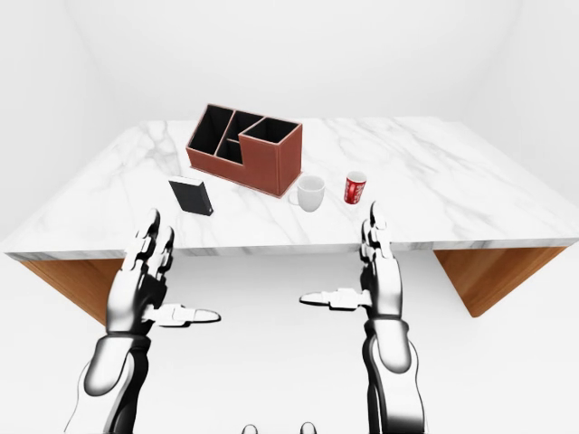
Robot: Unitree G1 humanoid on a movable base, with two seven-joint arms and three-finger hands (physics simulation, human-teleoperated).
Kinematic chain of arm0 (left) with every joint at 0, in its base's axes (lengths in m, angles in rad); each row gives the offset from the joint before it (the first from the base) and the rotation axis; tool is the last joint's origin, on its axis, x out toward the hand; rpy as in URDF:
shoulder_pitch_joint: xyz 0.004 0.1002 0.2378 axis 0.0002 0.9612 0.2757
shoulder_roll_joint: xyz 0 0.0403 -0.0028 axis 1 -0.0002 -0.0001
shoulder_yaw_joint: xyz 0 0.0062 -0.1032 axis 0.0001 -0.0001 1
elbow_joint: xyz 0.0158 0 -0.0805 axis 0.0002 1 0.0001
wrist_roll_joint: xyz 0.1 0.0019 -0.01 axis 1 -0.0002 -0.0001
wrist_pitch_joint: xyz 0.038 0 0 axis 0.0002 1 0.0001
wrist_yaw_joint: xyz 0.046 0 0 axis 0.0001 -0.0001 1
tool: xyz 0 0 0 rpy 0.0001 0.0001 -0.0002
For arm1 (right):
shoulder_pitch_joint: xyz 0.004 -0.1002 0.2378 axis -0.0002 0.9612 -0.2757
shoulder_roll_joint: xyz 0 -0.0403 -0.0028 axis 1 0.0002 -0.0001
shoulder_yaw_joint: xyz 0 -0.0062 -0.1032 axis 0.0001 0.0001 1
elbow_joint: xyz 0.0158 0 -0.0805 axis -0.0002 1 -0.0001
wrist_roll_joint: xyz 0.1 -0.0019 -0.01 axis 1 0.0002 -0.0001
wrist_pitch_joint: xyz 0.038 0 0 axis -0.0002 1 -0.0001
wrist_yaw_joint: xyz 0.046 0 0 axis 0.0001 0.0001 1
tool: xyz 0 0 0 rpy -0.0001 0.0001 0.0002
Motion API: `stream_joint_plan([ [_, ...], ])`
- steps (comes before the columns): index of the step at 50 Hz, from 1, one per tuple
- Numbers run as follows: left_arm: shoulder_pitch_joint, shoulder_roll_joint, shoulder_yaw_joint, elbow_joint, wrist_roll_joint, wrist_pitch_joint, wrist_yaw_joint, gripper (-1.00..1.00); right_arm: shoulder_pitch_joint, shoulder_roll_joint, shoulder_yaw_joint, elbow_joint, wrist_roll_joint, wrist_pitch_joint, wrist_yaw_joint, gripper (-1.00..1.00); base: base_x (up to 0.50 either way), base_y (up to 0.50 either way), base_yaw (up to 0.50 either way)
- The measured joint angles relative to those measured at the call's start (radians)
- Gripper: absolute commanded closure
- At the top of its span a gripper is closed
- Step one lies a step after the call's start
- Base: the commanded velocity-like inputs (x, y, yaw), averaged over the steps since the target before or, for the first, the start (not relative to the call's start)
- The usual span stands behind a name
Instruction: Pick up the red mug and place it to the right of the caddy.
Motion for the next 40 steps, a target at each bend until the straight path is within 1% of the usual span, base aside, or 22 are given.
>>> stream_joint_plan([
  [11,0.029,-0.002,0.002,-0.074,0.003,0.000,-0.010,-1.00,0.067,0.017,-0.006,-0.201,-0.001,0.000,0.007,-1.00,0.00,0.00,0.00],
  [18,0.042,-0.003,0.004,-0.107,0.003,0.000,-0.014,-1.00,0.098,0.026,-0.008,-0.284,0.000,0.000,0.015,-1.00,0.00,0.00,0.00],
  [40,0.076,-0.006,-0.002,-0.185,0.010,0.000,-0.019,-1.00,0.132,0.036,-0.014,-0.364,0.004,0.000,0.033,-1.00,0.02,0.00,0.00],
])
